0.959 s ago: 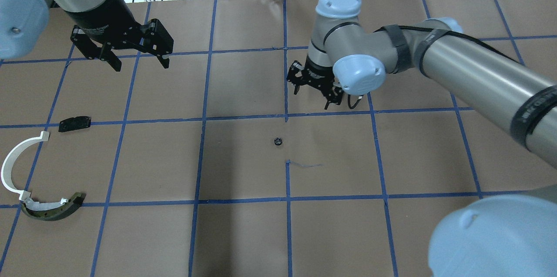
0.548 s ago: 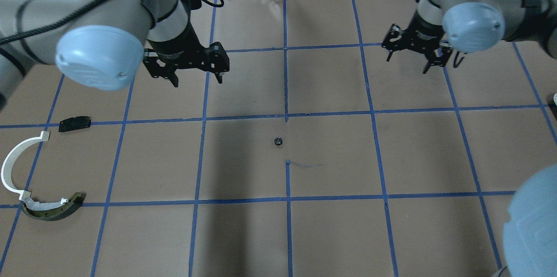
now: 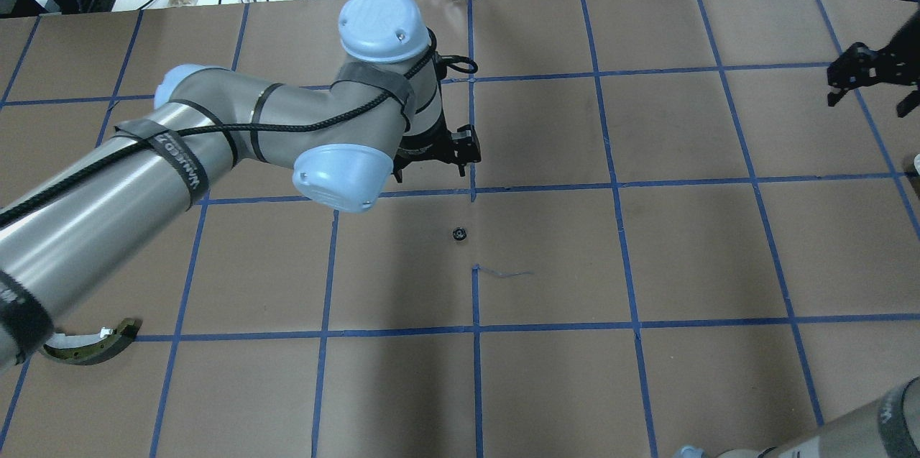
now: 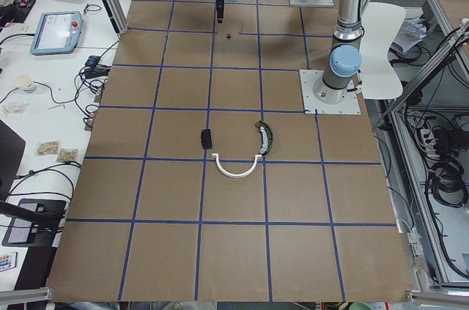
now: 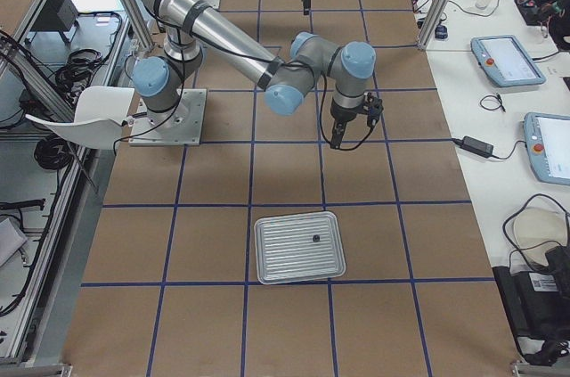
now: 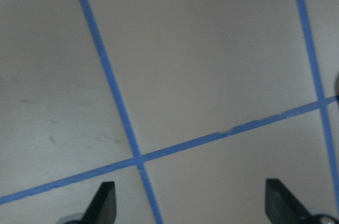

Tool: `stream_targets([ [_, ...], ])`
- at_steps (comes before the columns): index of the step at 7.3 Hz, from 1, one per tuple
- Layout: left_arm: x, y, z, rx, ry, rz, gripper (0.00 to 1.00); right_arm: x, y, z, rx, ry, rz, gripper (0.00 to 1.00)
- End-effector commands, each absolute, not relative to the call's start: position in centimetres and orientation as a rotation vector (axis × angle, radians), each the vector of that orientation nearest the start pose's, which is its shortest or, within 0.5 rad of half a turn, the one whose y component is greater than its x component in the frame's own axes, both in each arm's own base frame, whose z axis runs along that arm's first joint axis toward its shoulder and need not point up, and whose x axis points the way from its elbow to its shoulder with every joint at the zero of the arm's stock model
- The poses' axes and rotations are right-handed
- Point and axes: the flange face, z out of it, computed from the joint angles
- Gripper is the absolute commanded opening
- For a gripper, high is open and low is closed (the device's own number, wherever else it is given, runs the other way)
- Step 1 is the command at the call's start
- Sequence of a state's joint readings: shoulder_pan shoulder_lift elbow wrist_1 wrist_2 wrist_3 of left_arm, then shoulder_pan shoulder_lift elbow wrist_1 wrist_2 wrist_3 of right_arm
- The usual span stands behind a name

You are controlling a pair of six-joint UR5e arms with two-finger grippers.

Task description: Place bearing gear from tray to pile

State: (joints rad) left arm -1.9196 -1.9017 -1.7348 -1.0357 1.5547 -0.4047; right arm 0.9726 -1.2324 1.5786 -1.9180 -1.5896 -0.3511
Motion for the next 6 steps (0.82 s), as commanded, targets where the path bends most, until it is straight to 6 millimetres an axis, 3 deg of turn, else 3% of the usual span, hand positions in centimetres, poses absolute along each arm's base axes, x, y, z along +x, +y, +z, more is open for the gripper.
stream_targets([
  [1, -37.1, -48.4, 22.3, -0.097, 3.149, 0.02, 1.0, -34.1, -55.5, 31.6, 0.267, 3.151, 0.01, 0.99],
  [2, -38.4, -47.8, 20.7, -0.08, 3.153, -0.001, 1.0, -38.8, -55.5, 29.6, 0.241, 3.157, 0.003, 0.99],
  [3, -38.4, -47.8, 19.2, -0.082, 3.143, 0.024, 1.0, -42.7, -55.2, 26.8, 0.268, 3.146, 0.02, 0.98],
  [4, -38.3, -47.9, 17.7, -0.082, 3.124, 0.054, 1.0, -44.8, -54.6, 24.4, 0.316, 3.123, 0.049, 0.97],
  [6, -37.9, -47.8, 16.4, -0.066, 3.102, 0.077, 1.0, -45.4, -54.6, 21.4, 0.331, 3.101, 0.087, 0.96],
])
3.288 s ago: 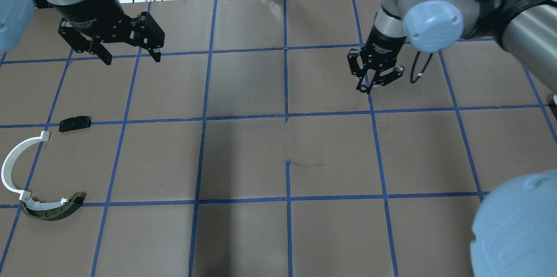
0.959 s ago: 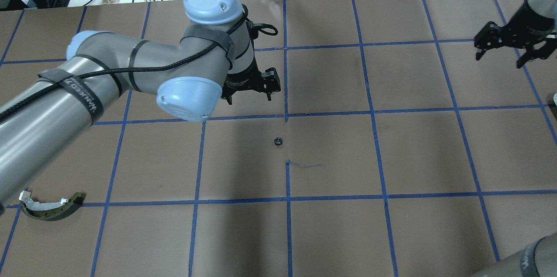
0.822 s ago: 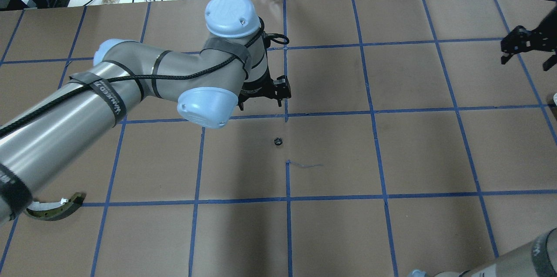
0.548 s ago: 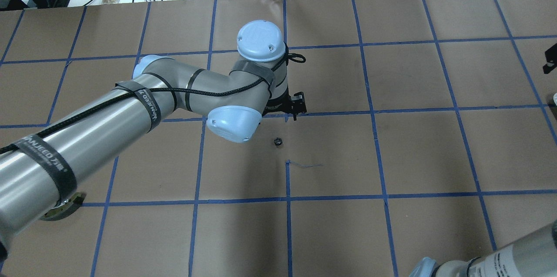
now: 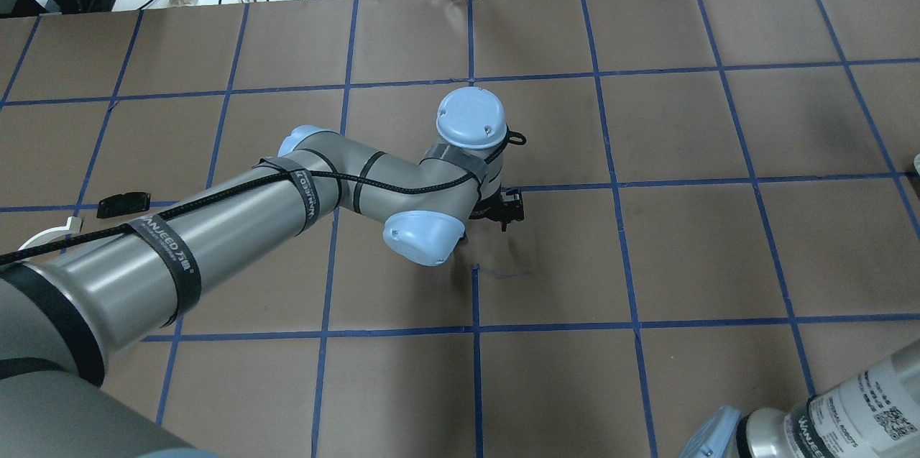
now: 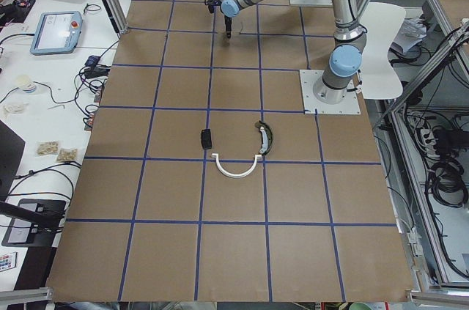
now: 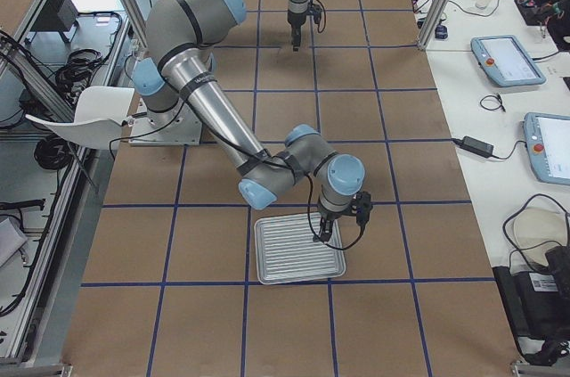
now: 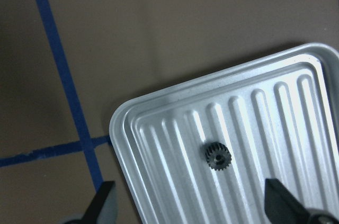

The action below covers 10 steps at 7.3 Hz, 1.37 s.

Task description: Place bearing gear from tray to pile

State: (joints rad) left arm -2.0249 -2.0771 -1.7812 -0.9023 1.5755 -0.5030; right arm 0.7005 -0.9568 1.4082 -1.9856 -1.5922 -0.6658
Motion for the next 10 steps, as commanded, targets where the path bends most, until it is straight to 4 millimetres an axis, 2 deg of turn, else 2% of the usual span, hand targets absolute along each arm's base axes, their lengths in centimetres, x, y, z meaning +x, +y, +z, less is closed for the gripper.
stream_targets([
  [1, -37.6, -47.7, 16.0, -0.075, 3.092, 0.093, 1.0, -46.1, -54.7, 20.0, 0.344, 3.116, 0.078, 0.96],
  [2, -37.4, -47.6, 16.0, -0.073, 3.093, 0.089, 0.95, -46.5, -54.7, 19.7, 0.36, 3.125, 0.072, 0.95],
  [3, -37.1, -47.8, 16.0, -0.068, 3.093, 0.091, 0.7, -46.5, -54.6, 18.9, 0.359, 3.119, 0.09, 0.9],
  [4, -36.9, -47.9, 15.9, -0.075, 3.091, 0.092, 0.55, -46.6, -54.6, 18.3, 0.361, 3.114, 0.099, 0.89],
  [5, -36.9, -47.9, 16.7, -0.07, 3.097, 0.076, 0.41, -46.6, -54.6, 18.0, 0.379, 3.108, 0.104, 0.87],
  [6, -36.7, -48.0, 17.1, -0.066, 3.097, 0.071, 0.17, -46.6, -54.5, 17.8, 0.381, 3.106, 0.107, 0.84],
  [7, -36.7, -48.1, 17.2, -0.066, 3.098, 0.069, 0.01, -46.5, -54.4, 17.6, 0.383, 3.108, 0.121, 0.77],
  [8, -35.9, -48.8, 17.5, -0.082, 3.091, 0.056, 0.0, -46.6, -54.2, 17.4, 0.386, 3.114, 0.143, 0.7],
  [9, -33.0, -50.6, 19.4, -0.036, 3.061, 0.002, 0.0, -46.6, -54.2, 17.4, 0.388, 3.116, 0.146, 0.6],
  [10, -29.1, -52.0, 21.9, 0.029, 3.051, 0.054, 0.0, -46.6, -54.2, 17.6, 0.388, 3.118, 0.147, 0.32],
])
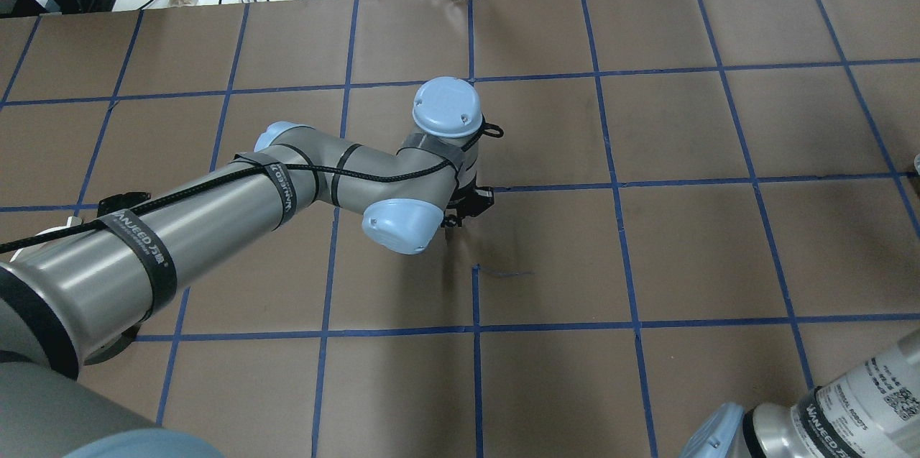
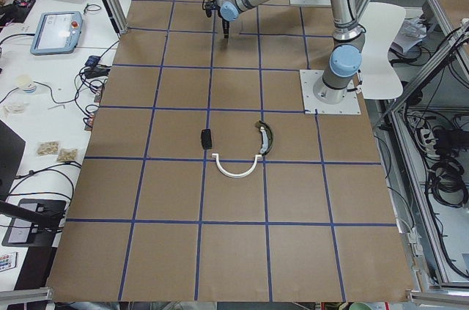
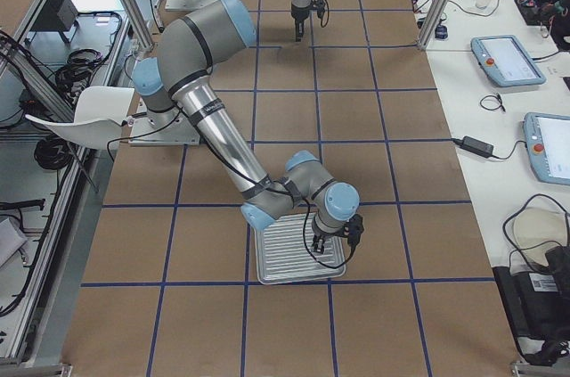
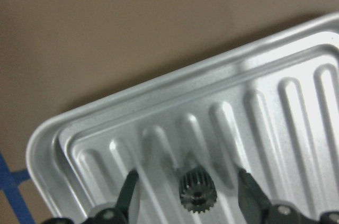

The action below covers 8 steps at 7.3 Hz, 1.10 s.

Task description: Place bearing gear from tray to pile

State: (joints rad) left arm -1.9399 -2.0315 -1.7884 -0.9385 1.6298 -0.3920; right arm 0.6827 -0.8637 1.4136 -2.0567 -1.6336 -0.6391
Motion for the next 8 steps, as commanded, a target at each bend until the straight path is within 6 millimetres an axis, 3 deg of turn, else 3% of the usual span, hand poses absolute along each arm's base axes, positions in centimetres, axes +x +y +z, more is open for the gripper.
stream_targets([
  [1, -22.7, -53.6, 24.4, 0.112, 3.044, 0.125, 0.0, -46.6, -54.1, 17.7, 0.386, 3.119, 0.158, 0.0],
  [2, -14.1, -54.9, 26.0, 0.192, 3.054, 0.194, 0.0, -46.6, -54.0, 17.9, 0.386, 3.126, 0.174, 0.0],
  [4, 0.3, -56.4, 27.3, 0.358, 3.074, 0.18, 0.0, -46.8, -54.1, 19.2, 0.387, 3.132, 0.169, 0.0],
  [5, 7.2, -55.6, 26.5, 0.323, 3.116, 0.211, 0.0, -45.8, -54.0, 22.2, 0.38, 3.135, 0.164, 0.0],
  [6, 12.7, -53.5, 24.1, 0.327, 3.174, 0.24, 0.0, -44.0, -54.3, 25.0, 0.453, 3.116, 0.156, 0.0],
  [7, 16.7, -52.6, 23.6, 0.3, 3.183, 0.213, 0.0, -38.1, -56.7, 27.3, 0.456, 3.098, 0.2, 0.0],
  [8, 18.7, -52.6, 23.1, 0.288, 3.17, 0.176, 0.0, -31.0, -59.0, 28.7, 0.537, 3.059, 0.264, 0.0],
])
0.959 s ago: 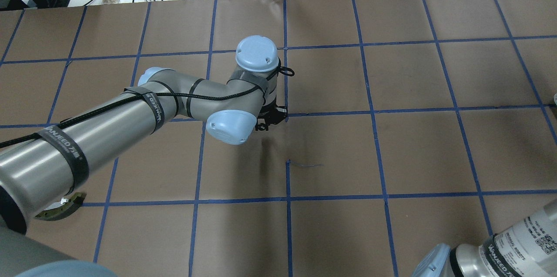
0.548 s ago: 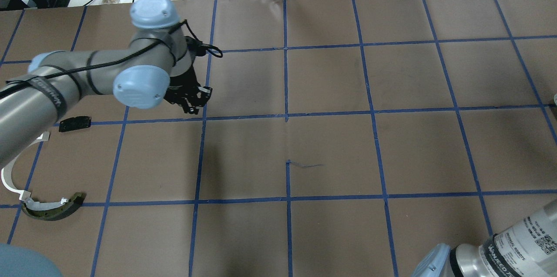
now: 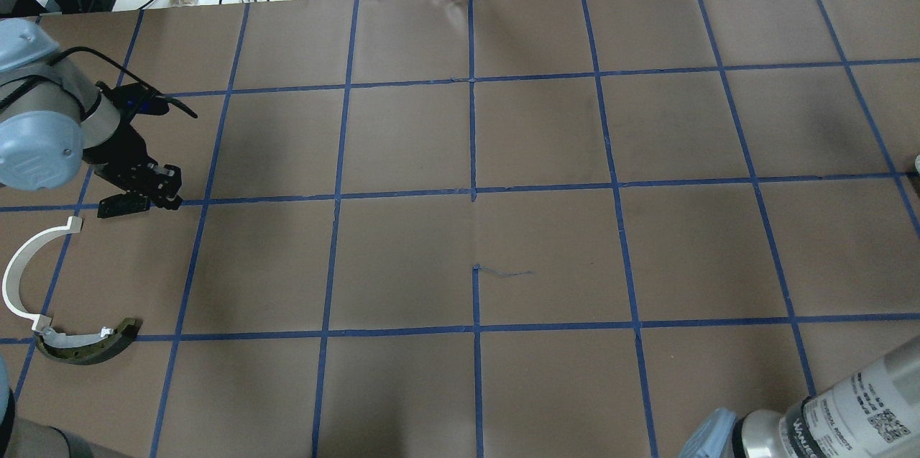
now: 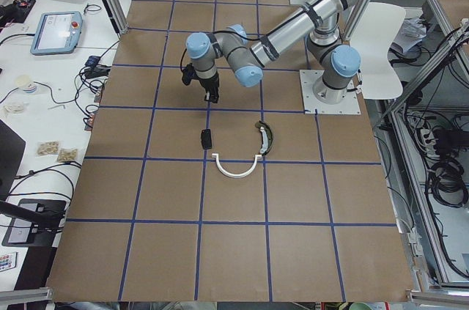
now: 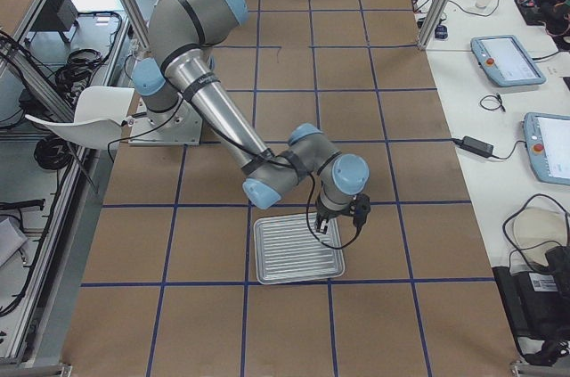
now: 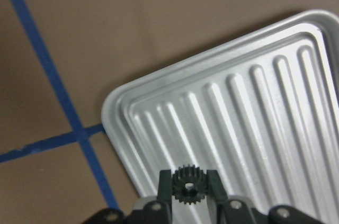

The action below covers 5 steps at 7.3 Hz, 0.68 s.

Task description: Place bearing gear from tray to pile

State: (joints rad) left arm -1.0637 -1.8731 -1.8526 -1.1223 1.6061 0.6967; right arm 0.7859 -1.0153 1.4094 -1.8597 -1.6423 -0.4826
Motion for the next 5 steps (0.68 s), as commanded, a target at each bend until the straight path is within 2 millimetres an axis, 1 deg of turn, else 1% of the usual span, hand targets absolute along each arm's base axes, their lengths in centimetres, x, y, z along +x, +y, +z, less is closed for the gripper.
stream_targets([
  [1, 19.7, -52.4, 21.8, 0.288, 3.159, 0.169, 0.0, -22.5, -61.3, 29.8, 0.559, 3.004, 0.278, 0.0],
  [2, 21.5, -51.7, 20.2, 0.241, 3.187, 0.194, 0.0, -13.8, -62.9, 29.8, 0.612, 2.969, 0.289, 0.0],
  [3, 23.1, -51.2, 19.0, 0.196, 3.207, 0.217, 0.0, -4.1, -63.5, 29.1, 0.646, 2.932, 0.328, 0.0],
  [4, 23.2, -51.1, 18.6, 0.189, 3.213, 0.223, 0.37, 6.0, -62.9, 28.2, 0.644, 2.927, 0.385, 0.0],
  [5, 23.3, -51.1, 18.5, 0.184, 3.22, 0.235, 0.91, 15.1, -61.5, 27.1, 0.685, 2.938, 0.394, 0.0],
])
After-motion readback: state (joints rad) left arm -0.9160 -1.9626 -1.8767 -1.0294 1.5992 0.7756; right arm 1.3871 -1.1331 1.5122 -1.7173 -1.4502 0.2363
